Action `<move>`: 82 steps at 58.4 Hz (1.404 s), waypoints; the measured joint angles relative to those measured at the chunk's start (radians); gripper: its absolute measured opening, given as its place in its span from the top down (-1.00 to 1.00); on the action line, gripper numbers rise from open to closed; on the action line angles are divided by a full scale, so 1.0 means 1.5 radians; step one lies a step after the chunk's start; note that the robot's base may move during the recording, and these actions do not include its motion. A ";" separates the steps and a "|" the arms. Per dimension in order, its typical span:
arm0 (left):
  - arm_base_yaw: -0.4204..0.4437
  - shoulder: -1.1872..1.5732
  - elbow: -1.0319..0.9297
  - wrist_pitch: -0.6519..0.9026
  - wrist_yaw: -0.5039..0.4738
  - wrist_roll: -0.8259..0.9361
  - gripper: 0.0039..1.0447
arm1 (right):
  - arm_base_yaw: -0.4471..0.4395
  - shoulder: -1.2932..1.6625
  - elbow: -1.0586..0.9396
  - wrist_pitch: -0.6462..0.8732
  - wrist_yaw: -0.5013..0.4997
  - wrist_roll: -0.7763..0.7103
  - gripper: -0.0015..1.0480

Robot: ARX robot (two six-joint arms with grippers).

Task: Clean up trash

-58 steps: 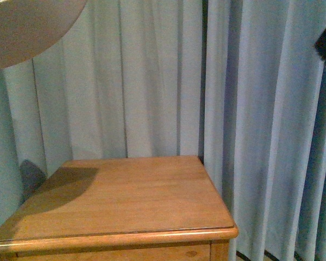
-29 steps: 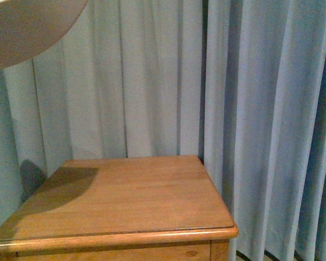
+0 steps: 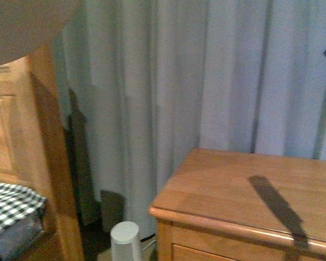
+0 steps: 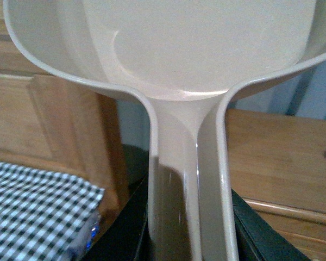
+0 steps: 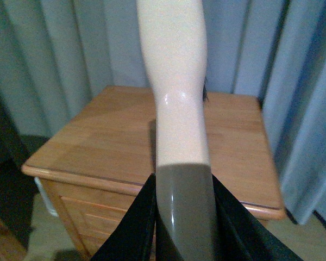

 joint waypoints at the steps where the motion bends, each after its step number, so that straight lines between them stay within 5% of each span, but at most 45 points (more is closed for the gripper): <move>1: 0.000 0.000 0.000 0.000 0.000 0.000 0.50 | 0.000 0.000 0.000 0.000 0.001 0.000 0.57; 82: -0.003 -0.003 -0.001 0.000 0.013 -0.003 0.50 | 0.000 -0.001 0.000 0.000 0.005 -0.002 0.58</move>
